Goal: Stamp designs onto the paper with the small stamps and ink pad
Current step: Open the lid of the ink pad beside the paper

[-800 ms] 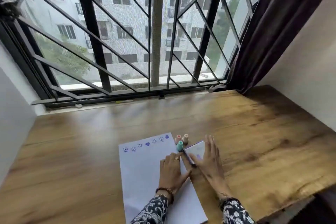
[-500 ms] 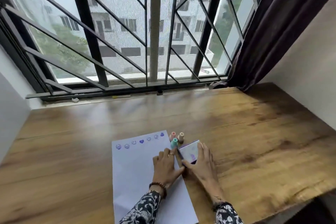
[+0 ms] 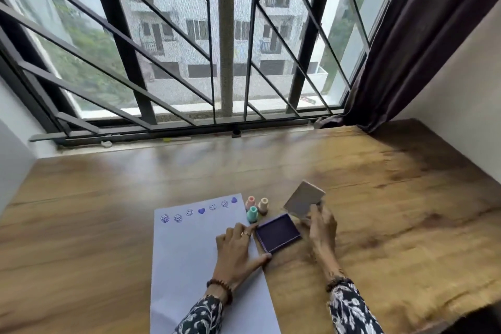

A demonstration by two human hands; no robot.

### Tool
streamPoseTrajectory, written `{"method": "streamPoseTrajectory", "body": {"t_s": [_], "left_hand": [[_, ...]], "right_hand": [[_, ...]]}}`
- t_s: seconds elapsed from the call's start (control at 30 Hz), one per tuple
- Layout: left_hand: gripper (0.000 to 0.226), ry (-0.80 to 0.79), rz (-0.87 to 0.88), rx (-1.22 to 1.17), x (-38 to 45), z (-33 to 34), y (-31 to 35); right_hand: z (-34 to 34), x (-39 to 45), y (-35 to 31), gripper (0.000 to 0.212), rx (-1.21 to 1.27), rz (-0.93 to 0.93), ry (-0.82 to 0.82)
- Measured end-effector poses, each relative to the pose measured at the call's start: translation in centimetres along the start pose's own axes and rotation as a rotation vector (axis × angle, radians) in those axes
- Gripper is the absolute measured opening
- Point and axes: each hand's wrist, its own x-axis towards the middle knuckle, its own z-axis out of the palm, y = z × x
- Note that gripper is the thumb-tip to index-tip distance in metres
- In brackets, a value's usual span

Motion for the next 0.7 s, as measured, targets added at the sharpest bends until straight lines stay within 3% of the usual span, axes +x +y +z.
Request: {"method": "streamPoseTrajectory", "body": {"t_s": [0.1, 0.17, 0.27, 0.33, 0.47, 0.57, 0.7], "left_hand": [[0.072, 0.005, -0.004, -0.014, 0.0, -0.1, 0.1], [0.073, 0.006, -0.009, -0.028, -0.1, -0.1, 0.2], [0.074, 0.015, -0.004, -0.034, -0.1, 0.0, 0.1], [0.075, 0.020, -0.005, -0.040, -0.2, -0.1, 0.2], [0.075, 0.059, 0.008, -0.082, -0.2, -0.5, 0.4], [0.048, 0.173, -0.047, -0.290, -0.2, -0.7, 0.6], [0.023, 0.281, -0.137, -0.520, 0.0, -1.0, 0.6]], "right_hand": [[0.6, 2.5, 0.5, 0.021, 0.058, 0.107, -0.008], [0.9, 3.6, 0.7, 0.007, 0.131, 0.190, 0.000], [1.2, 4.2, 0.4, 0.028, 0.196, 0.269, 0.033], [1.1, 3.7, -0.1, 0.033, 0.076, 0.252, 0.058], [1.5, 0.7, -1.7, 0.021, -0.197, -0.071, 0.016], [3.1, -2.4, -3.0, 0.011, -0.341, -0.382, -0.236], [5.5, -4.5, -3.2, 0.025, -0.638, -0.591, -0.396]]}}
